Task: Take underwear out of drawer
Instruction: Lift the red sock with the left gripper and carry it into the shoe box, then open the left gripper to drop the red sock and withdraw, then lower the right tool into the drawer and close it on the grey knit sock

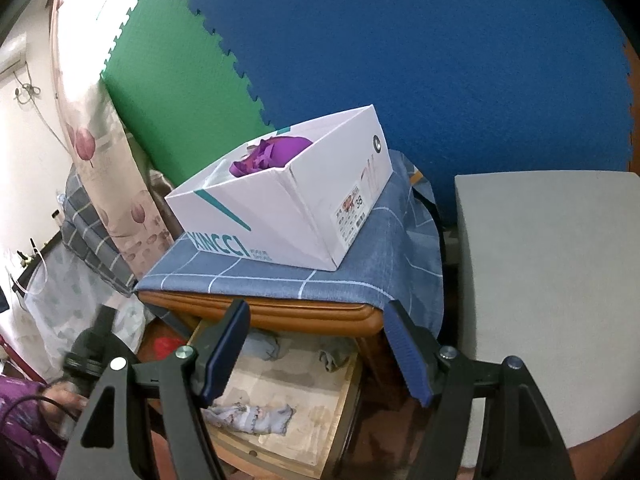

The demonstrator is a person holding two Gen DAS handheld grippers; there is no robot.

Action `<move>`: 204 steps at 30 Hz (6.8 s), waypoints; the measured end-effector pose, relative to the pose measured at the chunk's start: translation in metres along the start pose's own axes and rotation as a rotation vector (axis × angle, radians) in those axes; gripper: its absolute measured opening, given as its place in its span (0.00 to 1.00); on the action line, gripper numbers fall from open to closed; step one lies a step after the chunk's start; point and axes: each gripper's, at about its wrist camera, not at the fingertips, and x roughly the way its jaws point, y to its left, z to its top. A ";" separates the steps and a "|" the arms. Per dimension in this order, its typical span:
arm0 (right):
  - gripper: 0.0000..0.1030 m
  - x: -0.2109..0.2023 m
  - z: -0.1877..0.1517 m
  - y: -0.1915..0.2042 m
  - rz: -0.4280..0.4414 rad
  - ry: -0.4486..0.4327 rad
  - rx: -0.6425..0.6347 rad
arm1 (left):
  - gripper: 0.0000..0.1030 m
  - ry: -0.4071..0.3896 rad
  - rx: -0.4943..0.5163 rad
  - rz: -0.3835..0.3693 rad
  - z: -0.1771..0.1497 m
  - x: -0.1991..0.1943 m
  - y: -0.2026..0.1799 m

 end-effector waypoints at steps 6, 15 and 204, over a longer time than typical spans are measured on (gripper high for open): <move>0.69 0.001 0.000 0.001 0.002 -0.003 0.003 | 0.23 -0.099 0.115 -0.046 -0.006 -0.067 -0.032; 0.69 -0.002 0.000 -0.001 0.008 -0.015 0.004 | 0.24 -0.232 0.263 -0.126 0.036 -0.163 -0.101; 0.72 0.315 -0.139 0.132 -0.474 0.729 -1.220 | 0.99 -0.566 0.305 0.335 0.015 -0.118 0.030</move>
